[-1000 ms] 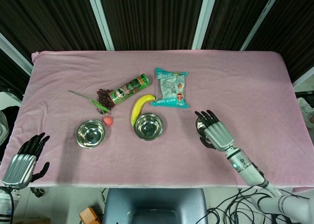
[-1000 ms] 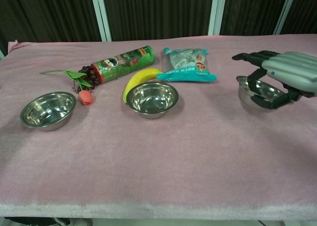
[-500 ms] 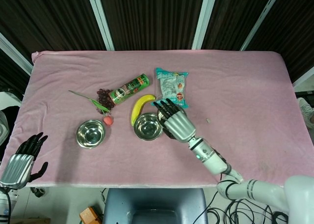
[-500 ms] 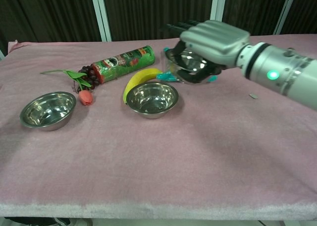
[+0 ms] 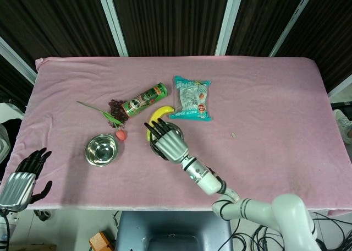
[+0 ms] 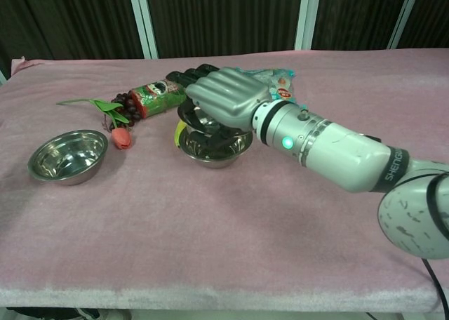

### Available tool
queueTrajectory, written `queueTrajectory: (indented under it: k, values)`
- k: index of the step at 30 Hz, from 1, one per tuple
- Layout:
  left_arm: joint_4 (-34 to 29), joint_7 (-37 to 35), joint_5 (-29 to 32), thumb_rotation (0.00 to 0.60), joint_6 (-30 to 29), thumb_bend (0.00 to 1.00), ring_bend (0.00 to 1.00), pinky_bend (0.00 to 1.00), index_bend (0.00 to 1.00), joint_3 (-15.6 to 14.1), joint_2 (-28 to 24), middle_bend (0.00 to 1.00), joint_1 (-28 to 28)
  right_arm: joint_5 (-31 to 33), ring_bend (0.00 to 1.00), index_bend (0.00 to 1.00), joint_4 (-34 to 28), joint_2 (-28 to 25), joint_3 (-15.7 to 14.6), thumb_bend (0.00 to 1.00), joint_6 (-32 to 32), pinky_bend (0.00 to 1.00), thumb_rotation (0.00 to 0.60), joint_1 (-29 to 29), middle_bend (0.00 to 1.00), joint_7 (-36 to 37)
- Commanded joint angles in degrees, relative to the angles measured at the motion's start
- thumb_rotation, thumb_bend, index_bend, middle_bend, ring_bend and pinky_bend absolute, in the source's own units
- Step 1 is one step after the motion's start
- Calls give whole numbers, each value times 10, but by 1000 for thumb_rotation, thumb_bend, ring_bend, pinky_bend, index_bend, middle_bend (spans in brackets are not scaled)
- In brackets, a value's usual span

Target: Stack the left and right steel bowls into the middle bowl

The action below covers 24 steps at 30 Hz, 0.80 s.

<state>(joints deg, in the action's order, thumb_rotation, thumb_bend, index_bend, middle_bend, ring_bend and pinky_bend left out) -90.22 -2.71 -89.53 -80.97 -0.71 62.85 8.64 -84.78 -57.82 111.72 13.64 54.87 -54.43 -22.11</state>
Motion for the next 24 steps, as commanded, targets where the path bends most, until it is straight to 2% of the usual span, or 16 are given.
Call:
queueTrajectory:
  k: [1, 5, 7, 8, 13, 16, 19, 21, 24]
  values:
    - [0, 1, -1, 600, -1, 411, 0, 147, 0, -1, 0, 12, -1, 15, 0, 591, 0, 1, -3, 578, -16, 0, 600, -3, 109, -29]
    - [0, 1, -1, 600, 0, 410, 0, 147, 0, -1, -1, 14, -1, 20, 0, 378, -9, -2, -4, 516, -21, 0, 600, -2, 95, -38]
    - [-1, 0, -2, 600, -1, 410, 0, 147, 0, -2, -1, 14, -1, 25, 0, 188, -19, -7, -6, 438, -20, 0, 600, 2, 63, -36]
    - [-1, 0, -3, 600, -2, 410, 0, 147, 0, -2, -1, 14, -2, 30, 0, 129, -36, -17, -8, 410, -17, 0, 600, 9, 48, -38]
    - [12, -27, -30, 600, 7, 408, 0, 146, 15, -8, 9, 12, 12, 20, 0, 87, -177, -109, -34, 394, 30, 0, 600, 61, 7, -43]
    - [27, -54, -46, 600, 31, 408, 0, 146, 42, -13, 23, 5, 32, -12, 0, 68, -290, -203, -79, 393, 91, 0, 600, 118, 1, -62]
    - [47, -62, -53, 600, 56, 408, 0, 146, 63, -12, 54, 0, 51, -38, 0, 35, -399, -311, -137, 392, 159, 0, 600, 189, 0, -82]
    - [67, -61, -55, 600, 64, 409, 0, 145, 89, -8, 87, 0, 62, -64, 0, 20, -444, -373, -178, 390, 210, 0, 600, 237, 0, -72]
    - [97, -54, -52, 600, 77, 409, 0, 145, 118, 1, 135, 0, 77, -108, 0, 11, -449, -426, -220, 389, 277, 0, 600, 291, 0, -35]
